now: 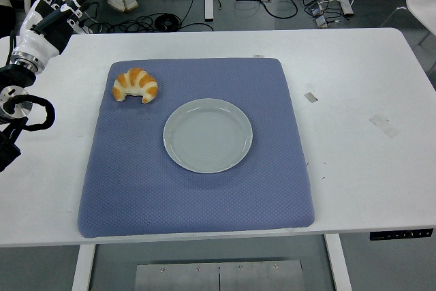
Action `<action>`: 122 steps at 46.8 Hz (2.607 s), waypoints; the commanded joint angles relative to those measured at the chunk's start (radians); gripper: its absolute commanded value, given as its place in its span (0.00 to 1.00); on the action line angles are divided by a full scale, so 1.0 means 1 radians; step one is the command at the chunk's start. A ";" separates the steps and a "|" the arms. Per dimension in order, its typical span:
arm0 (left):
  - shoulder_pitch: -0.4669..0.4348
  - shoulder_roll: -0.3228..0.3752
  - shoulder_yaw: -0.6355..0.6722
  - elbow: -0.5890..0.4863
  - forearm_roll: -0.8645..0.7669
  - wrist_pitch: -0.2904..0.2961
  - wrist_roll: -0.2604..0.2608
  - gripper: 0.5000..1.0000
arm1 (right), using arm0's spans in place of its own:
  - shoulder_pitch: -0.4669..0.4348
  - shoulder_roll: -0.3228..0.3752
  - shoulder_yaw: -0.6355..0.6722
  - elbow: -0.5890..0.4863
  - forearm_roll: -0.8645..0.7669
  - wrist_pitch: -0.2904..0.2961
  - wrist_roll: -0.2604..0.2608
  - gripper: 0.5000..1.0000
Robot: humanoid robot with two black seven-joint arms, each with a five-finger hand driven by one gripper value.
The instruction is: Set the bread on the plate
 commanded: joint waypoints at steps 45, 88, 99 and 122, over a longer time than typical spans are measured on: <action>-0.018 -0.022 0.023 0.023 -0.014 0.022 -0.002 0.97 | 0.000 0.000 0.000 0.000 0.000 0.000 0.000 1.00; -0.083 0.004 0.224 0.012 0.028 0.130 0.003 0.97 | 0.000 0.000 0.000 0.000 0.000 0.000 0.000 1.00; -0.101 0.022 0.340 -0.048 0.055 0.145 0.005 0.97 | 0.000 0.000 0.000 0.000 0.000 0.000 0.000 1.00; -0.253 0.211 0.744 -0.347 0.083 0.289 0.058 0.97 | 0.000 0.000 0.000 0.001 0.000 0.000 0.000 1.00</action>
